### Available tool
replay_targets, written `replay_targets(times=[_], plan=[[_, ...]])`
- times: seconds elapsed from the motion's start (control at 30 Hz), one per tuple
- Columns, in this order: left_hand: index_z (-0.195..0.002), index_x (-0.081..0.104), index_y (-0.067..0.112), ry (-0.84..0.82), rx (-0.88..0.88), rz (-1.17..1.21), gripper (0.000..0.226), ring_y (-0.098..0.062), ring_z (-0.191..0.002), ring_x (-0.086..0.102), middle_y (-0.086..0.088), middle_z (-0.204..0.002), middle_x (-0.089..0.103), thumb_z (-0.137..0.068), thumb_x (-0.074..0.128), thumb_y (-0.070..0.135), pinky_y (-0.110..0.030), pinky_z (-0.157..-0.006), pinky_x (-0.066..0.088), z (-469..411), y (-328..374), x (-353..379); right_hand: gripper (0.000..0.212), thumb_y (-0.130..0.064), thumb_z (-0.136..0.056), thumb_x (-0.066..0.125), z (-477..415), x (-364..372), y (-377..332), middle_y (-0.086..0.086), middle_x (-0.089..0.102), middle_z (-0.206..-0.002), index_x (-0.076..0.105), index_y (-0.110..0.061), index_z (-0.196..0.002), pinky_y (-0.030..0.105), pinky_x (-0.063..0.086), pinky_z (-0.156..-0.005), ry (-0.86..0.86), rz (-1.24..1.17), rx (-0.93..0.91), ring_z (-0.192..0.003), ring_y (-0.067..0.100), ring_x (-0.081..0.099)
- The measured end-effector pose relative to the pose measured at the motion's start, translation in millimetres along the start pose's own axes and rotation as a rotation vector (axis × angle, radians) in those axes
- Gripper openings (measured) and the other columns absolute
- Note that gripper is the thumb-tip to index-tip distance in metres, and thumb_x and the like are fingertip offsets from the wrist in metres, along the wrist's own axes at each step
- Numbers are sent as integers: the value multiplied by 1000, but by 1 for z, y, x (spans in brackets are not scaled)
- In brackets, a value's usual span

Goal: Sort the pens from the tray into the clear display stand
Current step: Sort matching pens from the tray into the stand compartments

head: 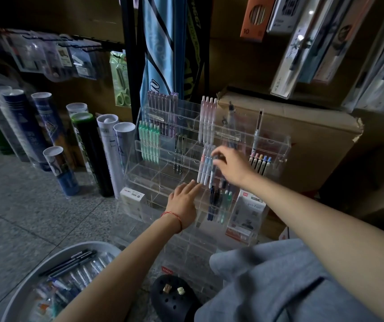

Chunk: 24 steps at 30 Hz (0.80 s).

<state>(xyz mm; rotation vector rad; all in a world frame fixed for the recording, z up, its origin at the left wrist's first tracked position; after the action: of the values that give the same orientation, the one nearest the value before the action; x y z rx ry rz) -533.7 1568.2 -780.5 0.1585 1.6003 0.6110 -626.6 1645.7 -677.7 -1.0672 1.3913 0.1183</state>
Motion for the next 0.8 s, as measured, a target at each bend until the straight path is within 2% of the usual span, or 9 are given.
replay_targets(times=[0.07,0.2,0.27,0.57,0.8], plan=[[-148,9,28,-45,26,-74,74,-21,-145,-1,5,-158,2,-87,36,-3,-40,-117,3,1,2,4,21,-13,-95,50,2,19,6,12,61,-109,57,-7,-114,27,47,-69,-89,48,23,-68,12,55],[-149,6,26,-91,1,-129,74,-22,-145,-3,6,-158,-1,-87,36,0,-41,-117,1,-5,-1,6,22,-14,-92,56,-2,42,18,12,62,-118,61,-6,-111,33,46,-91,-189,131,75,-104,25,58],[-149,6,25,-101,-3,-149,73,-22,-145,-2,7,-157,0,-87,37,1,-41,-117,2,-7,-3,5,22,-14,-91,57,-4,48,19,13,61,-119,62,-7,-111,37,45,-96,-222,159,90,-110,27,56],[-148,3,29,-142,-23,-80,76,-23,-144,4,11,-157,-4,-88,37,1,-44,-116,9,-4,-8,11,21,-17,-87,63,-8,49,18,14,63,-114,66,-6,-104,33,45,-88,-217,198,110,-105,28,59],[-148,2,30,-181,-49,-52,78,-25,-143,8,12,-157,-6,-86,37,-1,-46,-114,14,-6,-8,13,22,-17,-89,60,-7,52,17,17,60,-115,63,-5,-107,31,44,-82,-227,241,126,-102,31,58]])
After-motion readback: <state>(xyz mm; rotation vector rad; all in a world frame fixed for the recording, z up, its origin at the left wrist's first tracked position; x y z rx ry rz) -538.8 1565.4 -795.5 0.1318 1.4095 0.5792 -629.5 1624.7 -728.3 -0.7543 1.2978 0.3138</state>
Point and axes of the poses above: each hand's wrist, its own z-axis away from the middle knuckle, its own x-axis out of the palm, y = z × x, the point moved 6 cm from there along -z, towards the middle knuckle
